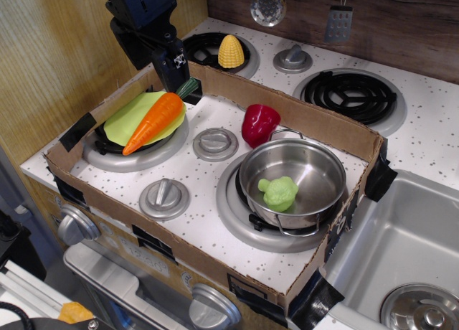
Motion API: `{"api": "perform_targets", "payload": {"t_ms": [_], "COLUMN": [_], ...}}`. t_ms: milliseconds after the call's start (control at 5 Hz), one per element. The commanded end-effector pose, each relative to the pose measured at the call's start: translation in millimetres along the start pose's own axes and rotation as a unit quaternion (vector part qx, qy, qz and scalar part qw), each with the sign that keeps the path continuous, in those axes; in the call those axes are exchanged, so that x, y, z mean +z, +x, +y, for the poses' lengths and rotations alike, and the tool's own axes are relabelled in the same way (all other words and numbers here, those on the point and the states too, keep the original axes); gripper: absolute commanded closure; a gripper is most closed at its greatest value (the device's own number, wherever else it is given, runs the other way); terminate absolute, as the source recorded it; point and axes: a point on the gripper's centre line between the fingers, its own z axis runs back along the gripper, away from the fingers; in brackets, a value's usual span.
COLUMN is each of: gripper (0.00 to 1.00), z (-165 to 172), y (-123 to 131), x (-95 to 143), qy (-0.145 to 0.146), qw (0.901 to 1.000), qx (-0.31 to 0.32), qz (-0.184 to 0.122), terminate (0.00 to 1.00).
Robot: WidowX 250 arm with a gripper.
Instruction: Take broccoli out of pan
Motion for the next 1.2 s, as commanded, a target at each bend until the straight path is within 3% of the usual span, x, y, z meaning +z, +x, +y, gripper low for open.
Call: {"api": "perform_targets", "payload": {"t_ms": [0, 200, 400, 600, 1000], "gripper": [0.0, 0.0, 0.0, 0.0, 0.0], "z": [0.0, -14.6, -27.8, -51.4, -98.9], "y": [0.0, 2.6, 19.9, 36.8, 51.5], "x": [0.0, 18.6, 40.1, 55.0, 22.8], "qy": [0.0, 0.008, -0.015, 0.002, -0.017], "qw": [1.0, 0.9994, 0.9958, 0.9931, 0.9858], "qx": [0.0, 0.027, 0.065, 0.1, 0.162], "qz": [0.0, 0.021, 0.064, 0.061, 0.042], "terminate": [0.0, 0.0, 0.0, 0.0, 0.0]}}
